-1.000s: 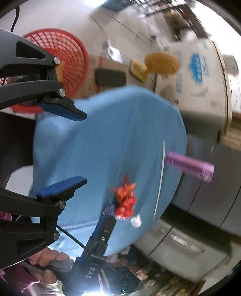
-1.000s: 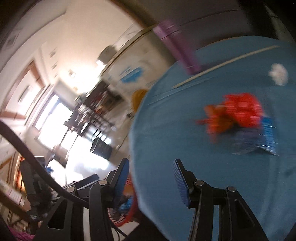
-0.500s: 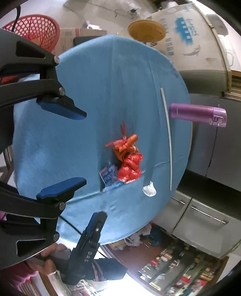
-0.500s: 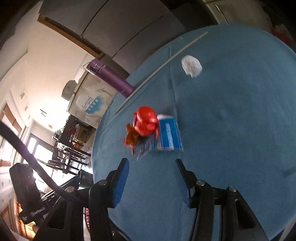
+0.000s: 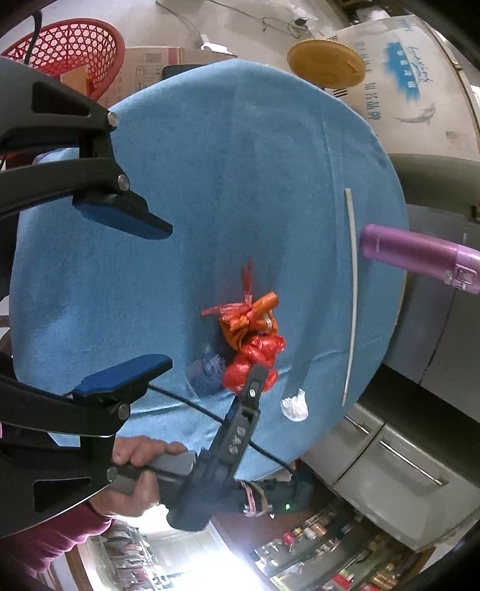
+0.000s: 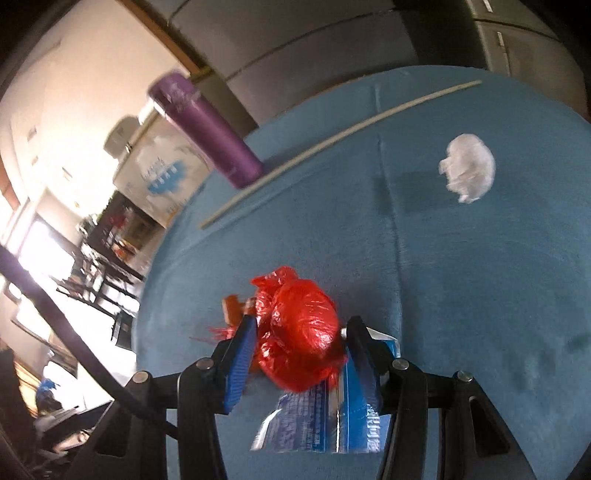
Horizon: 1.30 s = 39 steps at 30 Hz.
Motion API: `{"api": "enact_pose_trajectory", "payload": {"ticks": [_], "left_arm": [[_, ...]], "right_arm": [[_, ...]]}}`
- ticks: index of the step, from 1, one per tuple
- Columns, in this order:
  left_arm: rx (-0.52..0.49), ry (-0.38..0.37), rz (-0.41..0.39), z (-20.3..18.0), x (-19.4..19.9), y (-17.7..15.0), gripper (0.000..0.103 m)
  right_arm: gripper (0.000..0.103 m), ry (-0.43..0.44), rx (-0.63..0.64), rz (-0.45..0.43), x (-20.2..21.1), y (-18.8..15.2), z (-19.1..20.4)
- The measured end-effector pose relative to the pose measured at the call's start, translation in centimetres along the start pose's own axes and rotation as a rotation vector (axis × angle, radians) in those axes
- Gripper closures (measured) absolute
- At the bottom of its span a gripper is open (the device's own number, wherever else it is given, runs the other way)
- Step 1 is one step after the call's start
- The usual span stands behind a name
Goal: Collect trash
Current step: 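Grasp the orange bag with left tool while right tool grasps the red bag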
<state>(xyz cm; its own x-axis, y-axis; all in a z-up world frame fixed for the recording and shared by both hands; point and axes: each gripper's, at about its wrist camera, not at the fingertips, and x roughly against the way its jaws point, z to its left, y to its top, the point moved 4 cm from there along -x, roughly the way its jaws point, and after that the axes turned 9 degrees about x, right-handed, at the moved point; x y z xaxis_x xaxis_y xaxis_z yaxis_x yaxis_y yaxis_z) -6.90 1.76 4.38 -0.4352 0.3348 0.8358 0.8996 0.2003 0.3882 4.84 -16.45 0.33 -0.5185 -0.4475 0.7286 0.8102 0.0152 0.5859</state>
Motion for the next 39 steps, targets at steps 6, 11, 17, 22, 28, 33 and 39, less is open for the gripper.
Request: {"api": "enact_pose_trajectory", "payload": {"ticks": [6, 11, 17, 22, 28, 33, 39], "left_arm": [[-0.025, -0.011, 0.039, -1.1, -2.6, 2.0, 0.038], [-0.025, -0.009, 0.078, -2.5, -6.4, 3.8, 0.038], [-0.024, 0.046, 0.085, -3.8, -10.7, 5.7, 0.038], [0.001, 0.062, 0.082, -4.1, -12.5, 6.4, 0.038], [-0.011, 0.077, 0.072, -3.9, -12.8, 6.3, 0.075], [-0.013, 0.063, 0.032, -3.5, -10.7, 5.5, 0.076], [-0.024, 0.051, -0.032, -3.6, -6.0, 3.9, 0.076]], "right_arm": [[0.065, 0.009, 0.031, -0.086, 1.8, -0.2, 0.5], [0.065, 0.041, -0.056, -0.156, 5.7, -1.6, -1.9], [0.065, 0.016, -0.118, -0.197, 9.2, -3.8, -4.4], [0.065, -0.005, -0.142, -0.221, 10.9, -4.9, -5.7], [0.065, 0.008, -0.153, -0.229, 11.7, -5.3, -5.6], [0.065, 0.022, -0.126, -0.235, 12.1, -5.2, -4.2], [0.065, 0.056, -0.096, -0.228, 12.2, -5.7, -2.2]]}}
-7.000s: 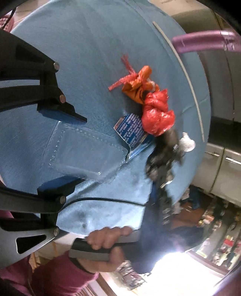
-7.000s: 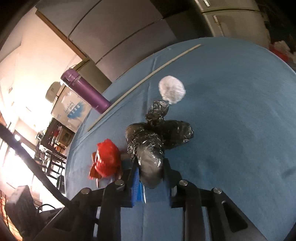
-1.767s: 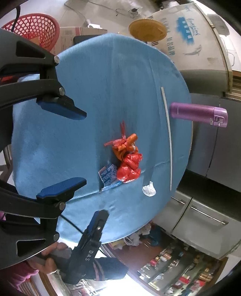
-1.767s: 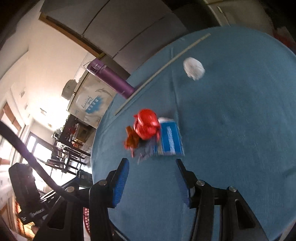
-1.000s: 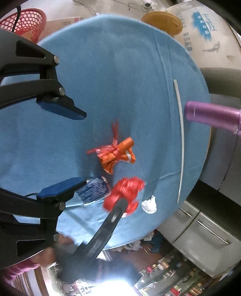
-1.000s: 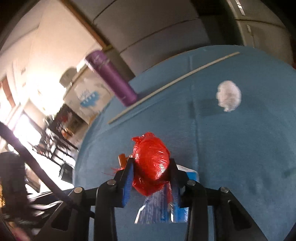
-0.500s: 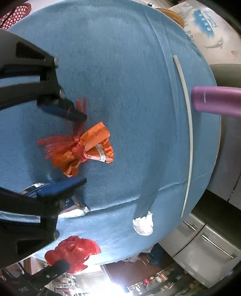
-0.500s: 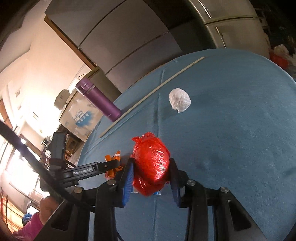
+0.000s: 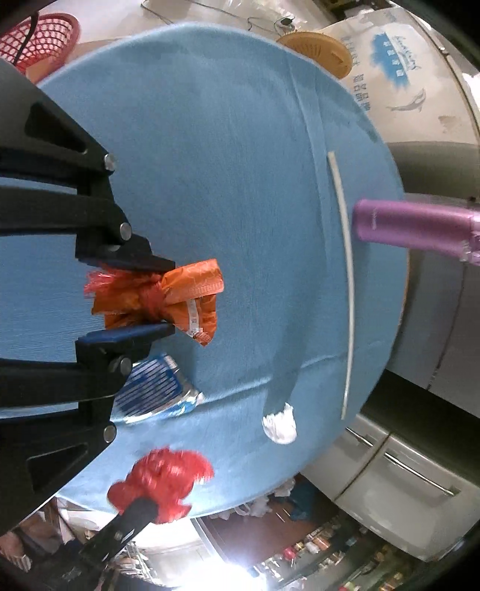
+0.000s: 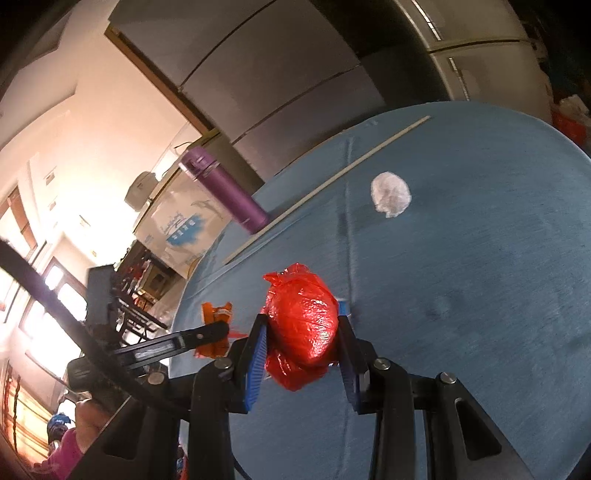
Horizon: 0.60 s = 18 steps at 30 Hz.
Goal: Collect trash
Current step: 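Carry the orange and red bags toward the red basket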
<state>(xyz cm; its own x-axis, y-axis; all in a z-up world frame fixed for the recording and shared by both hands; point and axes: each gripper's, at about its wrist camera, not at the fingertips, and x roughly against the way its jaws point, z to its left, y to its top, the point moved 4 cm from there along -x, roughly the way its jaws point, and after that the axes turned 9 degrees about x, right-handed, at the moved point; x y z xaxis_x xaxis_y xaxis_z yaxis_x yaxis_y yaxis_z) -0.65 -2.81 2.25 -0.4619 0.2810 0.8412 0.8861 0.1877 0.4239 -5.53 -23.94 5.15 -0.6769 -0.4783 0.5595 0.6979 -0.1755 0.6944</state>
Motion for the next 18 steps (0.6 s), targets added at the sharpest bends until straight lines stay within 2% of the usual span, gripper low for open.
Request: {"api": "enact_pose_trajectory", "payload": {"ticks": [8, 18], "left_arm": [[-0.034, 0.041, -0.071, 0.3, 5.3, -2.7, 0.075], [-0.098, 0.152, -0.205, 0.4, 9.8, -4.0, 0.075]], "right_arm": [[0.065, 0.044, 0.053, 0.017, 0.0, -1.0, 3.0], [0.064, 0.067, 0.096, 0.007, 0.9, -1.2, 5.1]]}}
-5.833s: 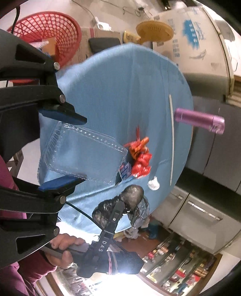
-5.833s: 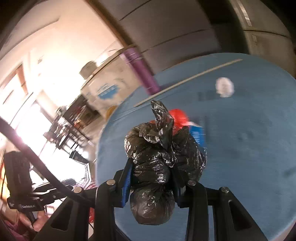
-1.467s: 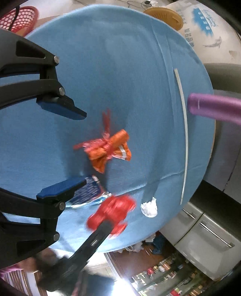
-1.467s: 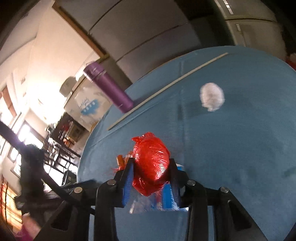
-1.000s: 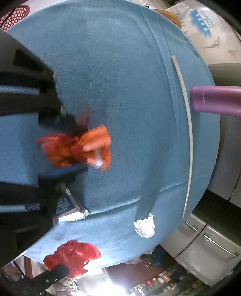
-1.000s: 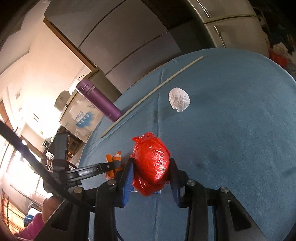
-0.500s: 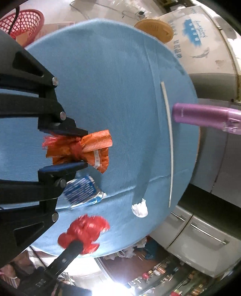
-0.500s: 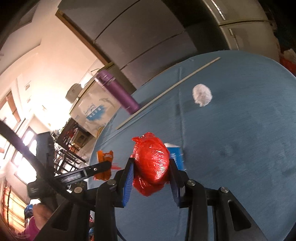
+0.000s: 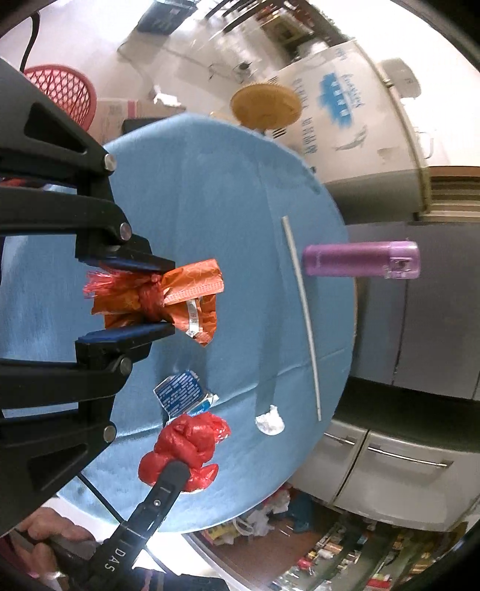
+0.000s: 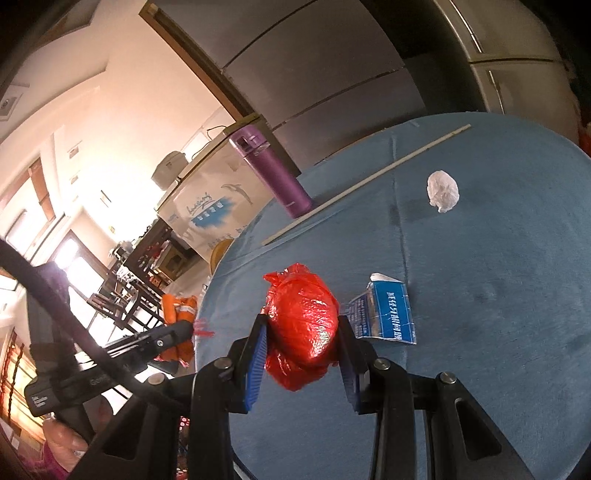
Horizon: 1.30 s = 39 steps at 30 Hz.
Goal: Collect trash
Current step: 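Carry the orange and red bags toward the red basket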
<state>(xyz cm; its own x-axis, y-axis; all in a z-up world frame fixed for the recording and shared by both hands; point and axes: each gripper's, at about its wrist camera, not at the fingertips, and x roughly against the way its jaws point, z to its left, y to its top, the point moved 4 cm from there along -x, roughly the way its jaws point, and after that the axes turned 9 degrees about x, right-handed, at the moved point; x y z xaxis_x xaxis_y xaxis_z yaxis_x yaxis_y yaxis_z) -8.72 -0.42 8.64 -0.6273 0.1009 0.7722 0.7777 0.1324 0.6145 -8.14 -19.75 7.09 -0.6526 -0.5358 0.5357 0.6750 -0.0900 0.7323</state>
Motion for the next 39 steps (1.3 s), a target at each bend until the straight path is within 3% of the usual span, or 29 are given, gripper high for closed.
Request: {"api": "enact_pose_trajectory", "payload": {"ticks": [17, 39], "left_arm": [[-0.018, 0.097, -0.064, 1.8, 2.0, -1.0, 0.075], [0.016, 0.181, -0.094, 5.5, 3.1, -1.7, 0.075]], "right_arm": [[0.065, -0.001, 0.025, 0.018, 0.5, -0.9, 1.3], [0.065, 0.055, 0.104, 0.083, -2.4, -1.3, 4.7]]}}
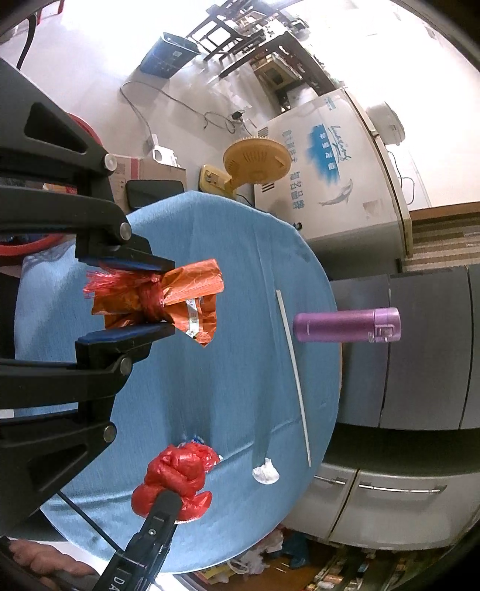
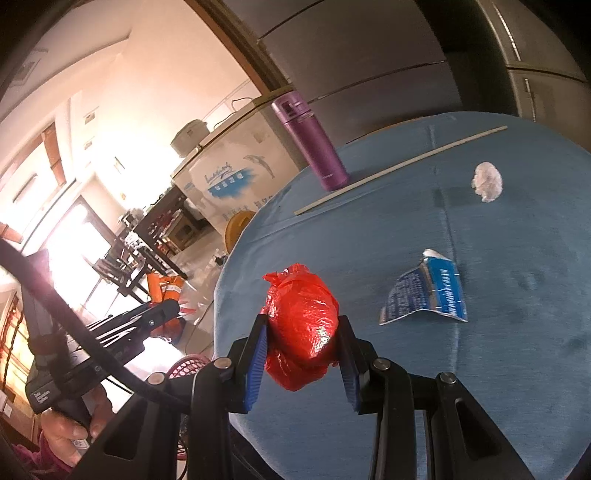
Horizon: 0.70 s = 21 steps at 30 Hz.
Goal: Collect trash
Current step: 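Carry the orange and red bags toward the red basket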
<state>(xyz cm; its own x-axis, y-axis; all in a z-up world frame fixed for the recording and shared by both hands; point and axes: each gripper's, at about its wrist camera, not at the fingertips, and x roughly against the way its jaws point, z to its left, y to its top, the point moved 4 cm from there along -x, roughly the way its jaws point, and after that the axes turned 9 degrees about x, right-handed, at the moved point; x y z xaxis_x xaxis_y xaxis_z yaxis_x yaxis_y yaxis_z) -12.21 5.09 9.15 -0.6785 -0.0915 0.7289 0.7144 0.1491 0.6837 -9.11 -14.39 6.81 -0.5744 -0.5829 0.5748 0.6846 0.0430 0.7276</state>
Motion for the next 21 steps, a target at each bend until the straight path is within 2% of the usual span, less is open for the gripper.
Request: {"api": "enact_pose_trajectory", "payload": {"ticks": [21], "left_arm": [[0.075, 0.105, 0.022, 5.8, -0.6, -0.9, 0.075]], "right_arm": [[0.065, 0.121, 0.099, 0.093, -4.7, -0.1, 5.8]]}}
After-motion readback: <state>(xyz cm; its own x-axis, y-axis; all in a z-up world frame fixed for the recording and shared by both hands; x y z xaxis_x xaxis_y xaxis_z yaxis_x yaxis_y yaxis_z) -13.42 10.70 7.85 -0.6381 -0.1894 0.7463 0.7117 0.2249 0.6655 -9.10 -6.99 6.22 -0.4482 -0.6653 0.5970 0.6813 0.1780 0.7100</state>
